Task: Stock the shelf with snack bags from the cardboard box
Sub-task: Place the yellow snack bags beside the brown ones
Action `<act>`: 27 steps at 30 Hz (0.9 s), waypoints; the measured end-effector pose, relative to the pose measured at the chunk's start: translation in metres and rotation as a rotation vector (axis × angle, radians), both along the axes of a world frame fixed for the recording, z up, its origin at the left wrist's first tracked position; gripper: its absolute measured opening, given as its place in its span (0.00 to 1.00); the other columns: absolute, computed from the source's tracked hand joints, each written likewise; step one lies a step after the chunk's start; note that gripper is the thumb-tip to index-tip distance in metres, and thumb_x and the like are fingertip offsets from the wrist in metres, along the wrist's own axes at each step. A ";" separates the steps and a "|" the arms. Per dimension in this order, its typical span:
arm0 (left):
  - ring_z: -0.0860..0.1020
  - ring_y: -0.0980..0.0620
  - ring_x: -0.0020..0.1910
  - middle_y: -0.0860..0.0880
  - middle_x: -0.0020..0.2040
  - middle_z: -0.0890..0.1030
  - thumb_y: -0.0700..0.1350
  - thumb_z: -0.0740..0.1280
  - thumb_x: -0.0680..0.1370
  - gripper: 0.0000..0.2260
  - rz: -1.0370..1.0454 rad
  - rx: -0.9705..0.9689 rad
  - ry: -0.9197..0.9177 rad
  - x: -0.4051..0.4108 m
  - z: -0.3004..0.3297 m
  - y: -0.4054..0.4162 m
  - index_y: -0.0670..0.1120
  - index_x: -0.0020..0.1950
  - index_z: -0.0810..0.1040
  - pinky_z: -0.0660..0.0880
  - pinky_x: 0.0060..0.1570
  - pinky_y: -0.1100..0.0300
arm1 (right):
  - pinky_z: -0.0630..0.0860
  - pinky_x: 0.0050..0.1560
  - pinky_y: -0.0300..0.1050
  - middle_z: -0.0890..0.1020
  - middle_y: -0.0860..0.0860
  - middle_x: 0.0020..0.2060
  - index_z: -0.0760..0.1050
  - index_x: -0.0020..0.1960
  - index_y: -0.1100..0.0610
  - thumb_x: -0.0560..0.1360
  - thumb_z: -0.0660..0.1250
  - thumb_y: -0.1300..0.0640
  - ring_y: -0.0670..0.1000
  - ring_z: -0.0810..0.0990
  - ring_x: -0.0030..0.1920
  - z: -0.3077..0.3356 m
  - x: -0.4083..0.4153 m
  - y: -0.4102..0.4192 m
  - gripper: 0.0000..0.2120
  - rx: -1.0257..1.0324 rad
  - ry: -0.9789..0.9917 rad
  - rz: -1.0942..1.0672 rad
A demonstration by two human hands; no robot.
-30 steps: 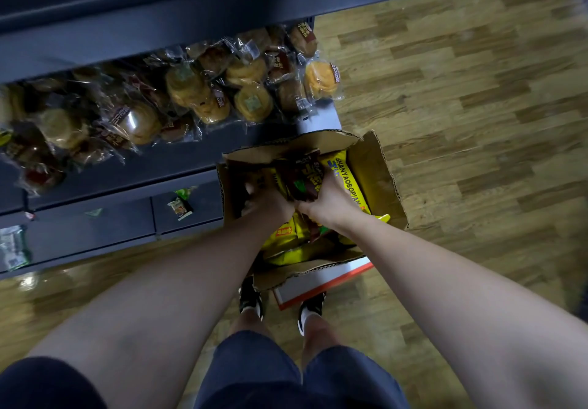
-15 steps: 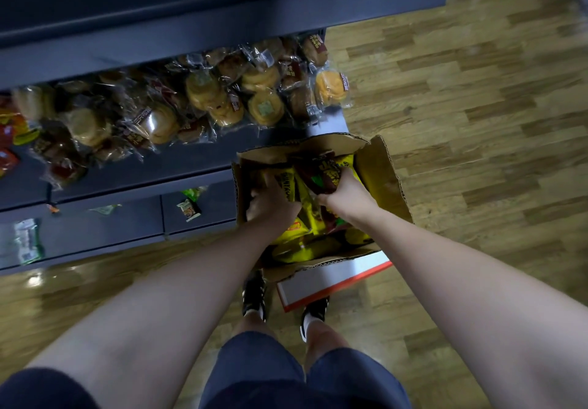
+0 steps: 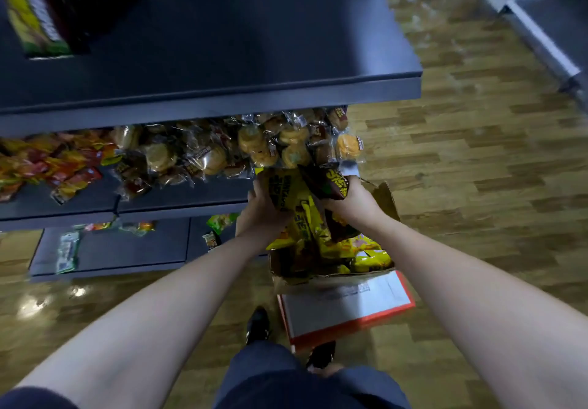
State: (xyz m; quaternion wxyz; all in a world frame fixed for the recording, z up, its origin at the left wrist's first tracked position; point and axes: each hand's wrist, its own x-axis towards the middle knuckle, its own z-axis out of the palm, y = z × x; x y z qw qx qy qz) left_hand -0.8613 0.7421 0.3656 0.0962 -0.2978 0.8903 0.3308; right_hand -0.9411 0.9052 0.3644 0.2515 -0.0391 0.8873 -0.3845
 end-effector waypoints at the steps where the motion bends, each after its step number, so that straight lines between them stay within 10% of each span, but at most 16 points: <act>1: 0.71 0.37 0.64 0.44 0.69 0.64 0.54 0.69 0.72 0.40 0.004 -0.006 0.037 0.005 0.005 -0.003 0.51 0.75 0.47 0.72 0.54 0.41 | 0.80 0.48 0.54 0.79 0.53 0.51 0.66 0.63 0.53 0.67 0.73 0.46 0.55 0.81 0.47 0.008 0.002 -0.003 0.29 -0.022 0.025 0.017; 15: 0.73 0.38 0.61 0.44 0.71 0.63 0.49 0.69 0.72 0.41 0.141 -0.307 0.456 0.072 0.105 -0.073 0.45 0.77 0.47 0.72 0.50 0.47 | 0.72 0.52 0.43 0.77 0.46 0.53 0.66 0.65 0.53 0.74 0.69 0.49 0.51 0.77 0.56 0.124 0.025 -0.074 0.23 -0.286 0.324 0.313; 27: 0.70 0.40 0.64 0.43 0.70 0.64 0.45 0.69 0.73 0.39 0.332 -0.312 0.660 0.076 0.163 -0.164 0.44 0.76 0.50 0.71 0.55 0.48 | 0.78 0.55 0.54 0.78 0.50 0.56 0.64 0.64 0.53 0.73 0.68 0.44 0.53 0.78 0.55 0.189 0.022 -0.171 0.26 -0.339 0.449 0.367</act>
